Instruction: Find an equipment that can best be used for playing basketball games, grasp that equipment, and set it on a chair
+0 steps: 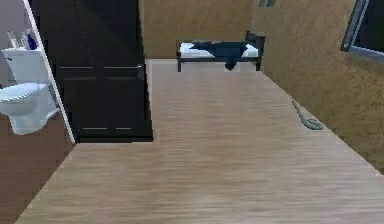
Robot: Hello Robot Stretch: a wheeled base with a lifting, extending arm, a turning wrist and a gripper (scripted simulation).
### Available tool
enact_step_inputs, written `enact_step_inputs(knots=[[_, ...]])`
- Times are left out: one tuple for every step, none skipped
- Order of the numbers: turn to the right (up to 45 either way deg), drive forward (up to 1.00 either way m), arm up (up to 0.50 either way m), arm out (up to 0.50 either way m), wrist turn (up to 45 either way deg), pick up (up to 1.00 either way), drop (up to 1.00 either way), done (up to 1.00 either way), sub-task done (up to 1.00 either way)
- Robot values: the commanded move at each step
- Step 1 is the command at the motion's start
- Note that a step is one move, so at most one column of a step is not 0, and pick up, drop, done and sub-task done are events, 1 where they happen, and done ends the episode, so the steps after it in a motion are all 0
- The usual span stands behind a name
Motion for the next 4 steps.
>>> enact_step_inputs(knots=[[-18.0, 0.0, 0.0, 0.0, 0.0, 0.0, 0.0, 0.0, 0.0], [0.0, 0.85, 0.0, 0.0, 0.0, 0.0, 0.0, 0.0, 0.0], [-45.0, 0.0, 0.0, 0.0, 0.0, 0.0, 0.0, 0.0, 0.0], [-24.0, 0.0, 0.0, 0.0, 0.0, 0.0, 0.0, 0.0, 0.0]])
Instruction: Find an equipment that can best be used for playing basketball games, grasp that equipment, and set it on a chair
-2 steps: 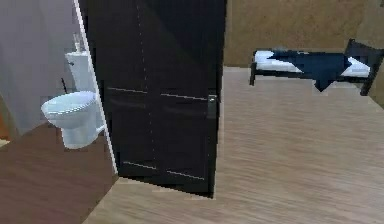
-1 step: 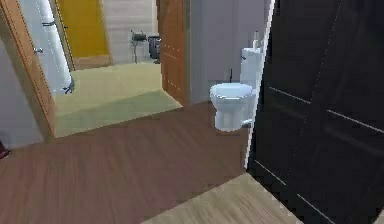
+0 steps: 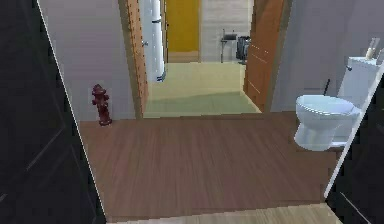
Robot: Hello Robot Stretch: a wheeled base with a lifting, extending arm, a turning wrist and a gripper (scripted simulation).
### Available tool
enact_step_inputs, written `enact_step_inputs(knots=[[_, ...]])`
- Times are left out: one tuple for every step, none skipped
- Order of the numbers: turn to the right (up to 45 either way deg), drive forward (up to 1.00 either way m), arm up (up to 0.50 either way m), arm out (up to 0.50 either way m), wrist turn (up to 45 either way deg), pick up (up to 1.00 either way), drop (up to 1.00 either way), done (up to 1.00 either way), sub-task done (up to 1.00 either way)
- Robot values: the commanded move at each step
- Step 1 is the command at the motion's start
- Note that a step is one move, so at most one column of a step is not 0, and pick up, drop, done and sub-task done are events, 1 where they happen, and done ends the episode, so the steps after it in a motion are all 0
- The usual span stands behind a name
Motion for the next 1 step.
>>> enact_step_inputs(knots=[[0.0, 0.4, 0.0, 0.0, 0.0, 0.0, 0.0, 0.0, 0.0]])
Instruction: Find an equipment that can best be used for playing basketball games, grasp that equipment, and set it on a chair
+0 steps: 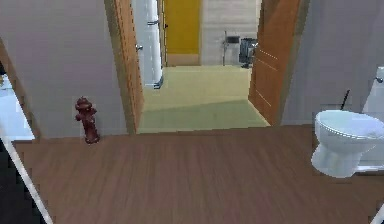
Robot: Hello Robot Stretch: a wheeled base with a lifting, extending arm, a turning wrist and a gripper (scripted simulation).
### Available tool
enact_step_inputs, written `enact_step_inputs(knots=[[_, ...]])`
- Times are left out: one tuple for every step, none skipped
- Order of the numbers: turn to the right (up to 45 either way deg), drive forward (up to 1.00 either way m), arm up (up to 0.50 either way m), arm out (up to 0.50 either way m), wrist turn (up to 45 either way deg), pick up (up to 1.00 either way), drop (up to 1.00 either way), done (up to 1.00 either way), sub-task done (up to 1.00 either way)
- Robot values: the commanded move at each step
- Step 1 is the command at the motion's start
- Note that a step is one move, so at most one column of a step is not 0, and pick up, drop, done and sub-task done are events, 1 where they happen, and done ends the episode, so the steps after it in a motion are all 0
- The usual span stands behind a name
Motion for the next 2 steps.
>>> enact_step_inputs(knots=[[-24.0, 0.0, 0.0, 0.0, 0.0, 0.0, 0.0, 0.0, 0.0], [0.0, 1.0, 0.0, 0.0, 0.0, 0.0, 0.0, 0.0, 0.0]])
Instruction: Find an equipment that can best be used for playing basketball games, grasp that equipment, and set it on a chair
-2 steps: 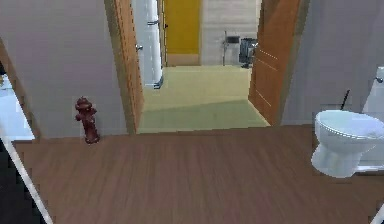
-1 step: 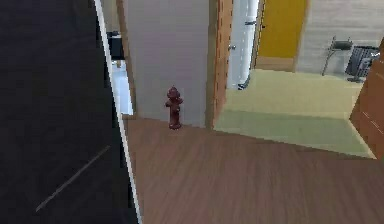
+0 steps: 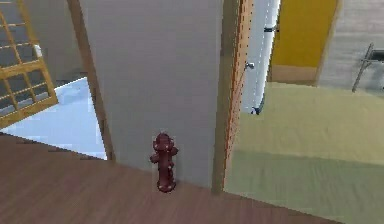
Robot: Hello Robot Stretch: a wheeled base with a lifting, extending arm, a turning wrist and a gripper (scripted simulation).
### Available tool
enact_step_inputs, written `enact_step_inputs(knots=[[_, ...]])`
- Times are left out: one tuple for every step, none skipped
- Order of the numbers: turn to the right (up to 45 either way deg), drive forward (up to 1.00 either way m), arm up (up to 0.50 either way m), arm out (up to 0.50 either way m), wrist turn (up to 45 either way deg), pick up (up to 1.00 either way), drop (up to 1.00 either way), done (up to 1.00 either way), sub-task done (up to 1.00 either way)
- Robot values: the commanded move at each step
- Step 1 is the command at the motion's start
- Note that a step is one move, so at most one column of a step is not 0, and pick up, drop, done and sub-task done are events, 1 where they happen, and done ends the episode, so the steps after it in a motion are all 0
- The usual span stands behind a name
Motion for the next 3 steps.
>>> enact_step_inputs(knots=[[0.0, 0.25, 0.0, 0.0, 0.0, 0.0, 0.0, 0.0, 0.0], [-42.0, 0.0, 0.0, 0.0, 0.0, 0.0, 0.0, 0.0, 0.0], [0.0, 1.0, 0.0, 0.0, 0.0, 0.0, 0.0, 0.0, 0.0]])
